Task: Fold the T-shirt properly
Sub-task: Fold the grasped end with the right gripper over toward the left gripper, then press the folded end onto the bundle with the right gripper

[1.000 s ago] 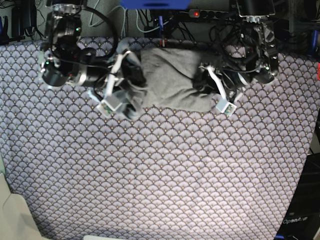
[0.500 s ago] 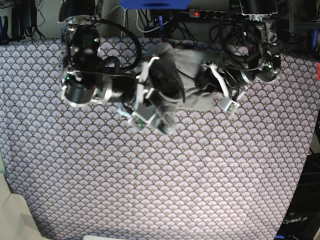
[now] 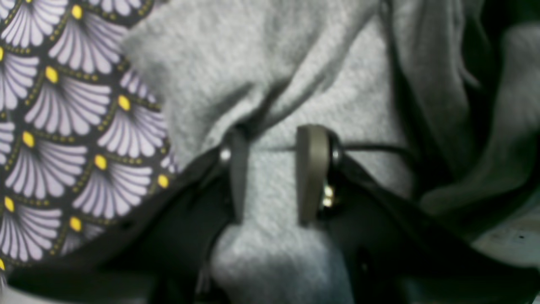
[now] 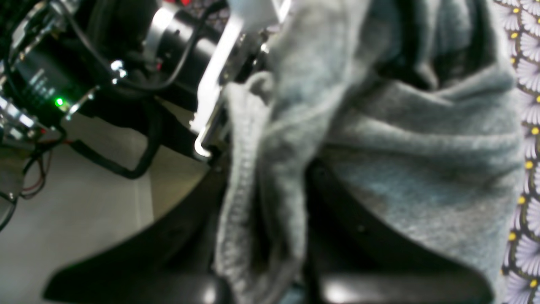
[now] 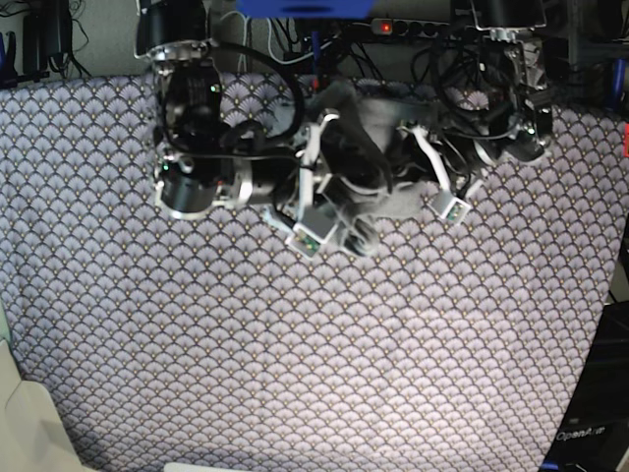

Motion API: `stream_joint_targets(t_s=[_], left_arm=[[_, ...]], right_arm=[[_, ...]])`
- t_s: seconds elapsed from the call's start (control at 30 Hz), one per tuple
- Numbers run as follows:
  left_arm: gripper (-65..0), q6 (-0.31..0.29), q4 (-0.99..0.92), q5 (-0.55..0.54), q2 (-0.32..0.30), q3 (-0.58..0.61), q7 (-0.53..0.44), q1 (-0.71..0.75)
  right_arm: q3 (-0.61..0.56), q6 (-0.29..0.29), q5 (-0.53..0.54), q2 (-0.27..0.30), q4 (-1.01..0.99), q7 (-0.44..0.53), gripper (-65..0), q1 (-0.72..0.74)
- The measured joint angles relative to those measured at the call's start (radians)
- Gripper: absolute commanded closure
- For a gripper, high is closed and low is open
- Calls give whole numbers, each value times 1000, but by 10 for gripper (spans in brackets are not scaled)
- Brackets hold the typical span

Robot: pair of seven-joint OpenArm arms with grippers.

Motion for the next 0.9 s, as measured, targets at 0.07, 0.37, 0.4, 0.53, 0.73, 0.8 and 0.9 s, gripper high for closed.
stream_joint_targets(t_s=[0.07,0.37,0.4,0.53,0.73,0.8,0.9], left_arm=[[-202,-1,0,-4,5,-40,6,0],[-202,13,11,41,-10,-295,139,-30],[-202,13,11,42,-9,-303,139,-29],[-202,12,11,35,-3,-295,138,-29],[-202,12,-6,37,-29,-311,138,-24],[-202,13,-34,38,-45,-321,126,-25],[-202,11,-85,11,-40,-319,99,-43]], right_arm=[[0,0,3,-2,-8,-1,-7,-3],[-2,0,4,-6,-9,-3,-7,-5],[-2,0,4,-6,-8,-3,-7,-5],[-2,0,4,-8,-8,-3,-7,-5],[-6,0,4,-17,-8,-2,-7,6],[-34,0,-5,-12,-8,-2,-7,9],[-98,0,-4,-11,-10,-11,-7,27]])
